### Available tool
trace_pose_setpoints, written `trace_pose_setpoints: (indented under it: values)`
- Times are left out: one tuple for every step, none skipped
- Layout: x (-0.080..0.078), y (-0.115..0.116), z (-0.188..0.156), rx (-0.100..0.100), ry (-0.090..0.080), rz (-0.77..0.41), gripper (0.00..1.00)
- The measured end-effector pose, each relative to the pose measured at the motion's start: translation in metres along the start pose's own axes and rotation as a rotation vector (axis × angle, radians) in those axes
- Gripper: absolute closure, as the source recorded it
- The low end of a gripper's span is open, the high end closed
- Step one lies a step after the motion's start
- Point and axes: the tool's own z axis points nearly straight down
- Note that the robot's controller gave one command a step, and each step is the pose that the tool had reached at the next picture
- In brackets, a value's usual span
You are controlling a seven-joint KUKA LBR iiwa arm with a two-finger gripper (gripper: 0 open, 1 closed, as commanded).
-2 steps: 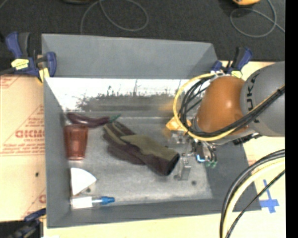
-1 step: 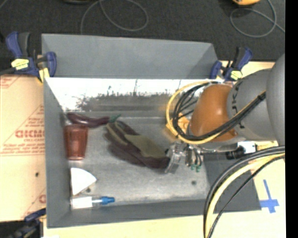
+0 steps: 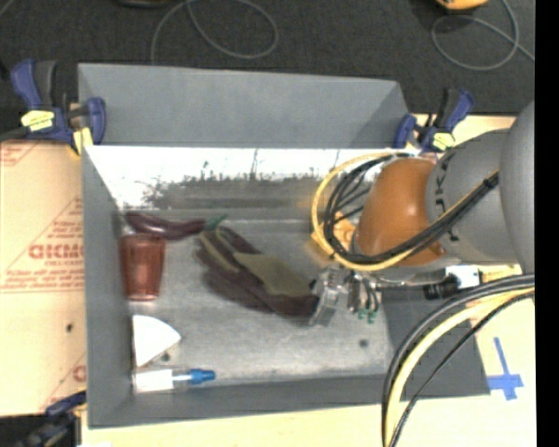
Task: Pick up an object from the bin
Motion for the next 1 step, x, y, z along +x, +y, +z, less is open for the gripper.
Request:
trace_pose_setpoints:
  values:
    - [0.0069,-0.0006,-0.0440,0.002,0.008,-0.009,1.00]
